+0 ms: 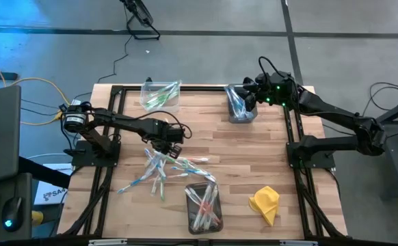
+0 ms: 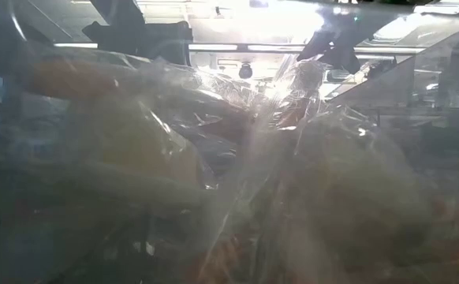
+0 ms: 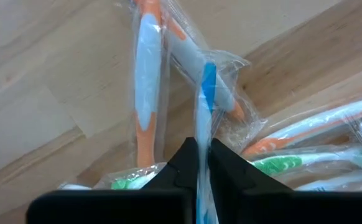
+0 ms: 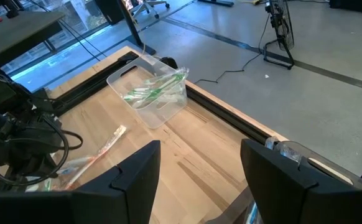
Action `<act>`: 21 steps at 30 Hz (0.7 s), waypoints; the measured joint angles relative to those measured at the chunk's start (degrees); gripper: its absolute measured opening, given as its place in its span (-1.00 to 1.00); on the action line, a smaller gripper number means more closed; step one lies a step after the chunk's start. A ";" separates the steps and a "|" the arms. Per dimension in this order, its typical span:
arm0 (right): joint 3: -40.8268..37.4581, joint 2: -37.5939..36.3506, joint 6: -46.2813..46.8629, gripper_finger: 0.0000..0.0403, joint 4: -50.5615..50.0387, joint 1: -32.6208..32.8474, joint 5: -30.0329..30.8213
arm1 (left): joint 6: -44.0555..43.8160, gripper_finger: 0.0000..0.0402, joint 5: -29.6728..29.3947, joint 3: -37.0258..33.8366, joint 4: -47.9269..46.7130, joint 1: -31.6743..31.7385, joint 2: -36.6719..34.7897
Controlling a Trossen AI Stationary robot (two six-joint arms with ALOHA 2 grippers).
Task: Pick & Place Toothbrushes
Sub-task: Put the blue toothbrush into the top black bin
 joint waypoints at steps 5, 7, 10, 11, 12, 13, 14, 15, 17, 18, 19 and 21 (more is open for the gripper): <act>0.00 0.00 0.00 0.07 0.01 -0.01 0.00 | 1.96 -0.89 0.05 1.50 -1.14 0.00 -0.02; 0.00 0.00 0.00 0.07 0.00 0.00 -0.02 | 3.20 -0.92 0.02 3.23 -2.47 0.00 -0.02; 0.00 0.00 0.00 0.07 0.00 0.00 -0.02 | 4.92 -0.95 -0.78 6.73 -5.50 0.00 -0.02; 0.00 0.00 0.00 0.07 -0.01 0.00 0.00 | 5.55 -0.95 -1.48 8.09 -6.61 0.00 -0.02; 0.00 0.00 0.00 0.07 0.01 -0.01 -0.02 | 6.38 -0.95 -2.15 9.44 -7.69 0.00 -0.04; 0.00 0.00 0.00 0.07 0.00 -0.01 -0.02 | 7.44 -0.95 -2.91 11.04 -8.87 0.02 -0.04; 0.00 0.00 -0.02 0.07 -0.01 -0.01 -0.02 | 8.68 -0.95 -4.13 12.61 -9.95 0.10 -0.04; 0.00 0.00 -0.02 0.07 0.01 0.01 -0.02 | 10.29 -0.95 -5.35 14.25 -10.78 0.54 -0.04; 0.00 0.00 -0.02 0.07 0.01 0.01 -0.02 | 14.28 -0.95 -7.13 17.77 -11.87 1.74 -0.04; 0.00 0.00 -0.02 0.07 0.01 0.00 -0.01 | 16.64 -0.95 -7.67 19.58 -11.93 2.80 -0.04; 0.00 0.01 -0.02 0.07 0.00 -0.01 -0.02 | 19.06 -0.95 -8.01 21.58 -11.88 4.02 -0.04; 0.00 0.00 -0.02 0.07 0.01 -0.01 -0.02 | 23.90 -0.95 -8.33 25.49 -10.36 6.56 -0.04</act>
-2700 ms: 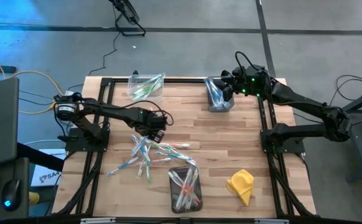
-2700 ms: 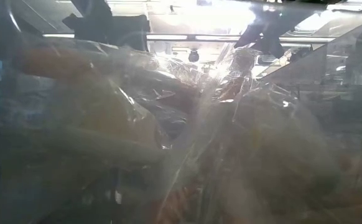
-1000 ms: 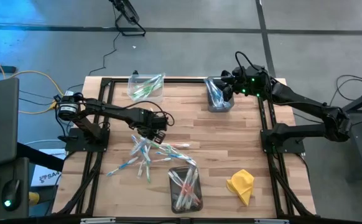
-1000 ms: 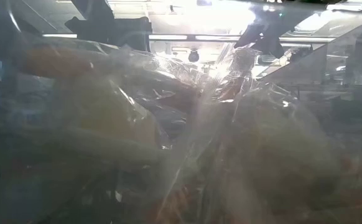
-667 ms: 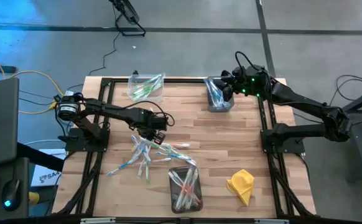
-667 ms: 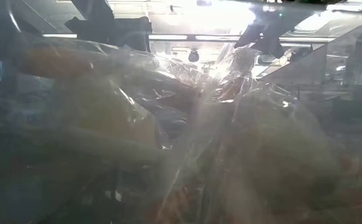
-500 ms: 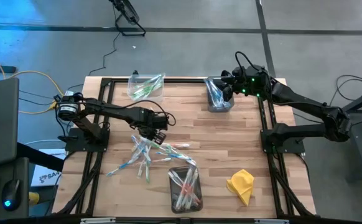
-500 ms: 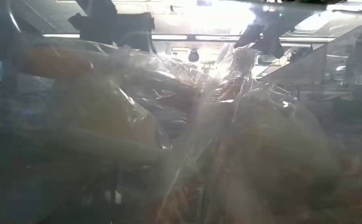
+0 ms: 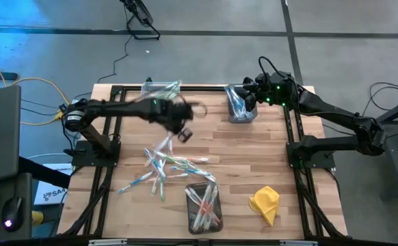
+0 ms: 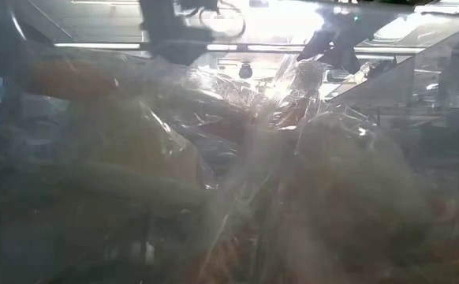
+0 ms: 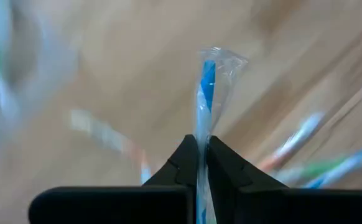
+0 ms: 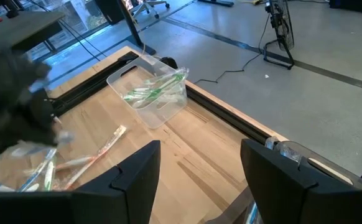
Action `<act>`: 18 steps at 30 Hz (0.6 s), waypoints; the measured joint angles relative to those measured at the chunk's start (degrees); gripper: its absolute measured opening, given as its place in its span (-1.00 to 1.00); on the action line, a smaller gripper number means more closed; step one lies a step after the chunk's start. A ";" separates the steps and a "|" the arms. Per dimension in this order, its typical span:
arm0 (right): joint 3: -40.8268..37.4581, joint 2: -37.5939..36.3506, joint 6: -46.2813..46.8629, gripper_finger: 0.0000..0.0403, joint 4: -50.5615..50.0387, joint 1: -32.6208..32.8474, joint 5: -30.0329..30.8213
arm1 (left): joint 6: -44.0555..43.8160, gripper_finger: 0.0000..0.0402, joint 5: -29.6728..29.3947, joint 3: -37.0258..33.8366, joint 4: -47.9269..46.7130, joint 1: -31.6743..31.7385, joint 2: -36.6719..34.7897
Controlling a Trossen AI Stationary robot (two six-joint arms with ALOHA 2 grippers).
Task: Pick & Place Toothbrushes
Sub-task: Put the blue toothbrush into the top black bin
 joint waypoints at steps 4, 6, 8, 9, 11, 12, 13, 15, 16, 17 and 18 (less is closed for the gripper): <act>0.00 0.02 -1.40 0.07 0.00 0.00 0.00 | 9.91 -0.95 0.08 7.46 8.10 4.57 0.00; 0.00 0.02 -3.45 0.07 0.00 0.00 -0.86 | 15.80 -0.95 1.51 11.13 13.36 6.46 0.00; 0.00 0.02 -6.23 0.07 0.11 -0.08 -3.28 | 21.38 -0.95 5.56 14.41 18.37 8.37 0.00; 0.00 0.02 -7.39 0.07 0.36 -0.13 -4.85 | 23.46 -0.95 7.97 15.80 20.91 9.31 0.00; 0.00 0.02 -8.86 0.07 1.52 -0.13 -8.89 | 25.94 -0.95 13.40 17.83 25.59 11.17 0.00; 0.00 0.02 -8.99 0.07 2.47 -0.11 -11.43 | 26.74 -0.95 16.32 18.56 27.76 12.01 0.00; 0.00 0.02 -9.07 0.07 3.70 -0.11 -14.17 | 27.36 -0.95 19.10 19.12 29.77 12.82 0.00; 0.00 0.02 -9.16 0.07 6.70 -0.09 -19.71 | 28.11 -0.95 24.00 19.62 34.23 14.14 0.00; 0.00 0.02 -9.16 0.07 8.51 -0.07 -22.43 | 28.18 -0.95 26.15 19.64 36.44 14.64 0.00; 0.00 0.02 -9.14 0.07 10.44 -0.05 -24.61 | 28.12 -0.95 27.98 19.64 38.15 15.04 0.00; 0.00 0.02 -8.95 0.07 12.45 0.06 -26.18 | 28.10 -0.95 29.61 19.64 39.26 15.36 0.00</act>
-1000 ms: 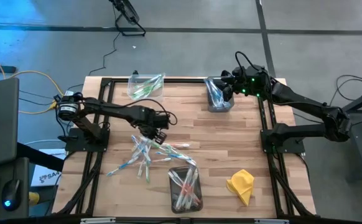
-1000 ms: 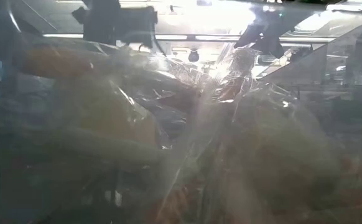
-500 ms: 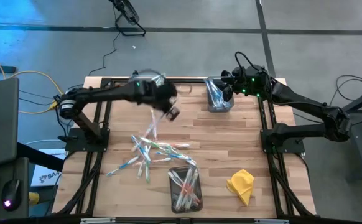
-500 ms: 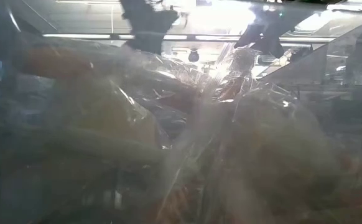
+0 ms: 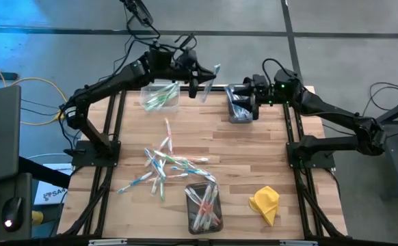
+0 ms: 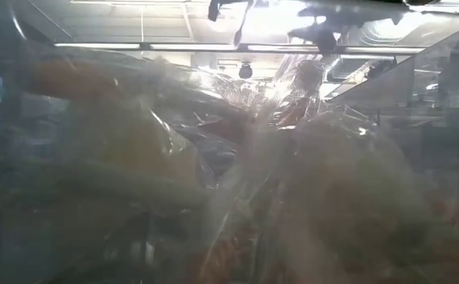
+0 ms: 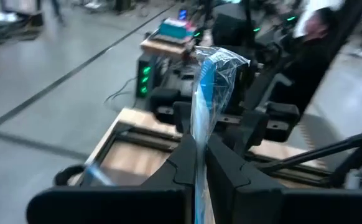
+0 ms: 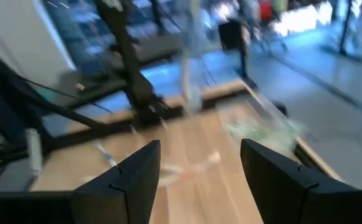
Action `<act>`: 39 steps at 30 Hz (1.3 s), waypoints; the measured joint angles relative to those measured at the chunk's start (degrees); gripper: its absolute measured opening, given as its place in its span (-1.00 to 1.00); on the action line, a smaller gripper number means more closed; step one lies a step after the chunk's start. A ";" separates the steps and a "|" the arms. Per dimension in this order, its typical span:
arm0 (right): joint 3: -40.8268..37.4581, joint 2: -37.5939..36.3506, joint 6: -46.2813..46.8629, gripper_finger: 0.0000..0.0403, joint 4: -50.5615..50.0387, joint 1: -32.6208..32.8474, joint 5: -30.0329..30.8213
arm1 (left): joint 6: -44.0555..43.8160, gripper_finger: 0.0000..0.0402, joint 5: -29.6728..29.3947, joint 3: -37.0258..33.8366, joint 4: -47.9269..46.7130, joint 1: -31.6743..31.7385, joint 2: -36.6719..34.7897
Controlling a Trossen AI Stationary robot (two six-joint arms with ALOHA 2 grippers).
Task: Pick & Place Toothbrushes
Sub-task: Put the blue toothbrush into the top black bin
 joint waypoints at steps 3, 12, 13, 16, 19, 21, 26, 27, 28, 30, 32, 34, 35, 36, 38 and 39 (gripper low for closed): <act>0.00 0.04 0.10 0.07 5.72 1.06 -0.81 | -0.02 -0.95 1.71 0.00 1.03 0.30 0.00; 0.02 6.88 0.02 0.07 20.67 6.22 3.21 | 1.45 -0.95 2.36 -0.02 1.05 0.22 0.00; 0.02 8.32 0.04 0.07 22.26 6.89 4.23 | 1.45 -0.95 2.39 -0.02 1.06 0.22 0.00; 0.02 12.60 1.34 0.07 26.52 8.17 7.43 | 1.44 -0.95 2.66 -0.02 0.77 0.22 0.00; 0.00 16.21 3.61 0.07 32.12 8.74 8.38 | 1.44 -0.95 3.64 -0.04 0.58 0.22 0.00; 0.00 17.91 4.98 0.07 35.63 8.86 6.12 | 1.44 -0.95 3.76 -0.04 0.62 0.22 0.14; 0.00 20.82 6.91 0.07 40.15 9.22 3.14 | 1.44 -0.95 3.68 -0.13 0.74 -0.59 2.15; 0.00 20.99 6.92 0.07 40.37 9.30 3.57 | 1.44 -0.95 3.72 -0.13 0.99 -0.59 2.46; 0.00 21.03 6.90 0.07 40.33 9.30 3.91 | 1.44 -0.95 3.75 -0.13 1.10 -0.57 2.70; 0.00 21.03 6.85 0.06 39.91 9.27 5.06 | 1.43 -0.95 3.74 -0.13 1.30 -0.53 3.18; 0.00 21.03 6.83 0.01 39.41 9.23 5.47 | 1.41 -0.95 3.69 -0.13 1.44 -0.51 3.67; 0.00 21.05 6.77 -0.08 39.38 9.21 5.55 | 1.41 -0.95 3.64 -0.13 1.30 -0.53 3.78; 0.00 21.05 6.74 -0.14 39.38 9.23 5.53 | 1.41 -0.95 3.65 -0.13 1.57 -0.54 3.77; 0.00 21.05 6.72 -0.21 39.38 9.23 5.53 | 1.41 -0.95 3.79 -0.13 1.96 -0.57 3.71; 0.00 21.05 6.70 -0.36 39.27 9.23 5.53 | 1.41 -0.95 3.79 -0.13 2.02 -0.57 3.65; 0.00 21.05 6.70 -0.44 39.08 9.23 5.53 | 1.41 -0.95 3.78 -0.13 2.01 -0.57 3.67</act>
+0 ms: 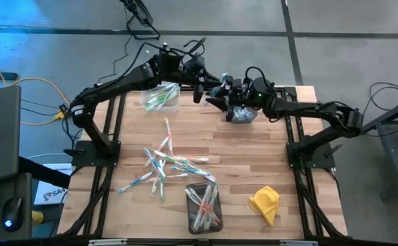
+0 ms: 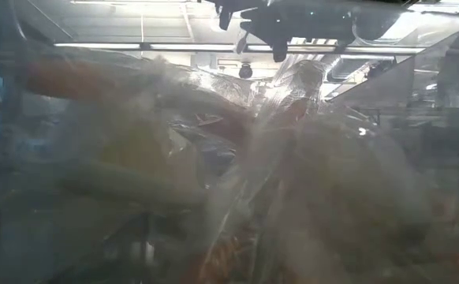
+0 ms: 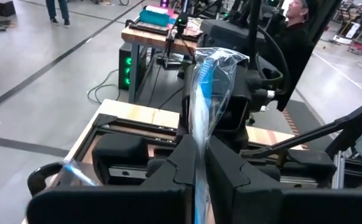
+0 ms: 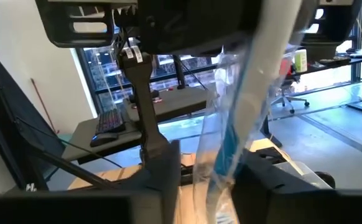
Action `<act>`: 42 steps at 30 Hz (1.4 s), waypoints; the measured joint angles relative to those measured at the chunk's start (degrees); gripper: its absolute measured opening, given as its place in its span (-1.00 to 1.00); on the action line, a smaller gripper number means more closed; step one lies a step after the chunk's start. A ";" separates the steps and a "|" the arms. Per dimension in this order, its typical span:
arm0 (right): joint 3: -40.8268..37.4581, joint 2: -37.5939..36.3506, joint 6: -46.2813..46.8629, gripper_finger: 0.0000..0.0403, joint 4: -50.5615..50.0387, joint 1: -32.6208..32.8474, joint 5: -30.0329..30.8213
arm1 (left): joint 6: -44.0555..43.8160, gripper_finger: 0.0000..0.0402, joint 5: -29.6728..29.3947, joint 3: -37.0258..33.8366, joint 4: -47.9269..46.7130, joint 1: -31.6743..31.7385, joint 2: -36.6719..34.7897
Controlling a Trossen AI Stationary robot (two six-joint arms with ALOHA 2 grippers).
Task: Pick & Place Toothbrushes
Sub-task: Put the blue toothbrush into the top black bin
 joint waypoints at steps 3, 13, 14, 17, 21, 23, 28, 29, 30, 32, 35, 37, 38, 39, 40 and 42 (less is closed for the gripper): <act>0.00 0.00 0.00 -0.67 -0.38 -0.04 -0.40 | -0.02 -0.95 0.01 0.00 0.03 0.04 0.01; 0.00 -0.02 1.51 -0.92 -0.82 -0.15 -0.94 | 0.15 -0.95 1.42 0.00 -0.07 0.00 -0.03; 0.00 -0.02 1.49 -0.93 -0.91 -0.15 -1.00 | 0.15 -0.94 1.55 0.00 -0.07 0.00 -0.04; 0.02 -0.04 1.77 -0.93 -1.15 -0.15 -1.01 | 0.04 -0.88 1.62 0.00 -0.14 0.00 -0.06; 0.02 -0.04 2.56 -0.93 -1.30 -0.17 -0.96 | -0.20 -0.71 1.56 0.00 -0.15 0.01 -0.08; 0.02 -0.04 2.60 -0.93 -1.48 -0.15 -0.98 | -0.20 -0.62 1.45 0.00 -0.14 0.04 -0.08; 0.02 -0.07 2.60 -0.93 -2.98 -0.15 -0.90 | -0.17 -0.39 1.21 0.00 -0.06 0.07 -0.12; 0.02 -0.07 2.54 -0.93 -3.18 -0.15 -0.90 | -0.16 -0.34 1.13 0.00 -0.05 0.07 -0.12; 0.02 -0.07 2.42 -0.93 -3.41 -0.14 -0.86 | -0.01 -0.29 1.12 0.00 -0.05 0.07 -0.12; 0.02 -0.07 2.38 -0.93 -3.66 -0.13 -0.83 | 0.40 -0.20 1.14 0.00 -0.05 0.07 -0.12; 0.02 -0.07 2.38 -0.93 -3.66 -0.13 -0.81 | 0.00 -0.11 1.19 0.00 -0.03 0.07 -0.12; 0.02 -0.09 2.36 -0.93 -3.66 -0.15 -0.76 | 0.00 -0.08 1.22 0.00 -0.04 0.04 -0.12; 0.02 -0.09 2.36 -0.93 -3.65 -0.15 -0.74 | 0.01 -0.07 1.23 0.00 -0.05 0.04 -0.12; 0.02 -0.09 2.36 -0.93 -3.64 -0.15 -0.67 | 0.00 -0.07 1.23 0.00 -0.05 0.04 -0.12; 0.02 -0.09 2.36 -0.93 -3.63 -0.15 -0.61 | 0.00 -0.06 1.24 0.00 -0.04 0.04 -0.09; 0.02 -0.09 2.36 -0.93 -3.61 -0.15 -0.59 | 0.00 -0.06 1.27 0.02 -0.06 0.04 0.07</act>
